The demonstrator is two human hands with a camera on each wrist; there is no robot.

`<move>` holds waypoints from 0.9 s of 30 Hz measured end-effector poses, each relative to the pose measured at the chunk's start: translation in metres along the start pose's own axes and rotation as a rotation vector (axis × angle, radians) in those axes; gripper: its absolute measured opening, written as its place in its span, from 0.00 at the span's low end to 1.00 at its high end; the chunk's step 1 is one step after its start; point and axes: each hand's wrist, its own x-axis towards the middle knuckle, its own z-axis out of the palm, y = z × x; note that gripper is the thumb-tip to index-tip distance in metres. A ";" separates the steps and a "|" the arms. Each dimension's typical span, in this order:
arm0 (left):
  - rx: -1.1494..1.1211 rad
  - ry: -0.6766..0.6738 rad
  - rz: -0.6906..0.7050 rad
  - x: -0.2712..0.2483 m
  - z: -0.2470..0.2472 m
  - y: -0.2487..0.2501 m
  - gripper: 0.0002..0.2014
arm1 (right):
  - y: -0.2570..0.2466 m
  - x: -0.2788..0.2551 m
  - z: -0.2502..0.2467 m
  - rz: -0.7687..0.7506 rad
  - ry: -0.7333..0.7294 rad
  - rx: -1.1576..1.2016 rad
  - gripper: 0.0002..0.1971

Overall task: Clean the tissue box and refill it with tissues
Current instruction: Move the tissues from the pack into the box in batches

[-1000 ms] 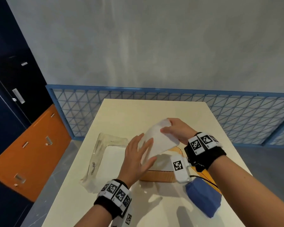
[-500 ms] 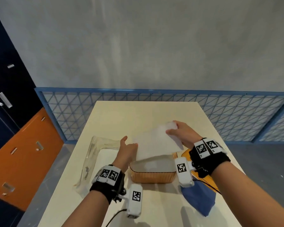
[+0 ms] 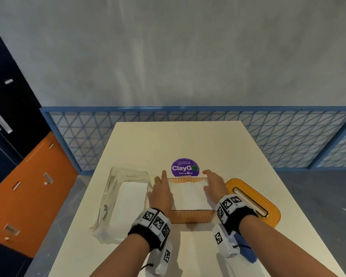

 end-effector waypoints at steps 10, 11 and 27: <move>0.452 -0.301 0.369 0.011 -0.007 0.001 0.31 | -0.004 -0.004 -0.003 -0.179 -0.361 -0.575 0.33; 0.492 -0.306 0.387 0.013 -0.007 0.000 0.30 | -0.004 -0.003 -0.004 -0.156 -0.395 -0.582 0.35; 0.704 -0.409 0.472 0.019 -0.008 -0.004 0.29 | 0.019 0.007 0.007 -0.087 -0.439 -0.424 0.28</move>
